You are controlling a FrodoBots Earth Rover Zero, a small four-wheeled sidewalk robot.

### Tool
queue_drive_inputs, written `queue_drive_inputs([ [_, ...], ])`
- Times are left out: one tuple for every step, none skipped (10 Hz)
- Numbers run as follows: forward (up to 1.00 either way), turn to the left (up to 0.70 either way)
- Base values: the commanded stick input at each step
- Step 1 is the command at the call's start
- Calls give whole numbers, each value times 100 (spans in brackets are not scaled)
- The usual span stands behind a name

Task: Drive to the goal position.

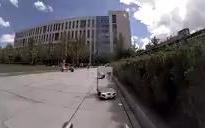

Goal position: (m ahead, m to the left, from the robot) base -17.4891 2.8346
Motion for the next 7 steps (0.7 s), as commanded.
queue_drive_inputs([
  [6, 0],
  [6, 0],
  [6, 0],
  [6, 0],
  [6, 0],
  [6, 0],
  [6, 0],
])
